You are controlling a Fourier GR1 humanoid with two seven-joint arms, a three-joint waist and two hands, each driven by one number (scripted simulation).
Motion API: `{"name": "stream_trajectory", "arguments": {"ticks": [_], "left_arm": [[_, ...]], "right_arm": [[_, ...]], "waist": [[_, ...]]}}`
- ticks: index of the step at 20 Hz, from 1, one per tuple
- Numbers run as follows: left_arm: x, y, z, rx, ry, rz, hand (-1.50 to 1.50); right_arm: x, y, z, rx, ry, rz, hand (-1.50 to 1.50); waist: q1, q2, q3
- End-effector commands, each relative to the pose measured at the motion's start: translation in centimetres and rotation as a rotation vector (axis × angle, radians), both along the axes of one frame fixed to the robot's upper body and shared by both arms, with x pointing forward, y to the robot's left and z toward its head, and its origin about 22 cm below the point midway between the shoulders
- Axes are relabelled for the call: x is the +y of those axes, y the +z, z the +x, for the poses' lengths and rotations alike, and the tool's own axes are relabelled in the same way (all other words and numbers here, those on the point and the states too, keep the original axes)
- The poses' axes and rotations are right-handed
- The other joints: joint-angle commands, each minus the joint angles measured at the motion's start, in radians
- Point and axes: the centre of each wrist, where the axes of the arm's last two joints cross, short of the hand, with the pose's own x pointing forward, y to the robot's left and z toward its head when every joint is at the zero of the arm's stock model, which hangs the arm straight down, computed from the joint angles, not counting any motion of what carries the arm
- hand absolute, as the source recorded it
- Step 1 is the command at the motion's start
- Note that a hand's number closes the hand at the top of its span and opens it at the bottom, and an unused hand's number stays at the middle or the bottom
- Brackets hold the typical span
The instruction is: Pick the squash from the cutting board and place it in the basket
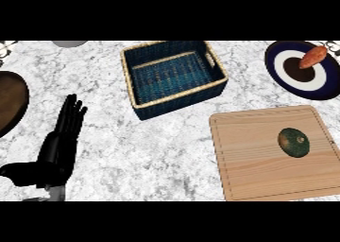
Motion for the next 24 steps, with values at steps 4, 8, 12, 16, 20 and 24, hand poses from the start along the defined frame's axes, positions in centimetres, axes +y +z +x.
{"name": "stream_trajectory", "arguments": {"ticks": [4,8,12,16,20,24], "left_arm": [[1.3,1.4,0.7,0.008,-0.017,-0.017,0.00],[-0.7,0.6,0.0,0.015,-0.019,0.002,0.00],[0.5,0.2,0.4,0.010,-0.005,-0.005,0.00],[0.6,0.9,1.0,-0.002,-0.008,-0.007,0.00],[-0.1,0.4,0.9,0.007,-0.011,0.005,0.00],[-0.5,0.9,0.2,0.003,-0.019,-0.017,0.00]], "right_arm": [[0.3,-3.6,0.4,0.009,-0.021,0.022,-1.50],[0.6,-6.2,1.0,0.011,-0.009,0.039,-1.50],[-1.3,-7.6,1.1,0.006,0.017,0.045,-1.50],[0.1,-8.9,2.4,0.008,0.024,0.042,-1.50],[-0.5,-10.0,2.4,-0.036,-0.007,0.026,-1.50],[0.0,-9.2,3.9,-0.051,-0.021,0.032,-1.50]], "waist": [[0.001,0.000,0.000],[0.001,0.000,0.001],[-0.002,0.000,0.000],[0.000,0.001,0.000],[0.000,0.000,0.000],[0.002,0.000,0.000]]}}
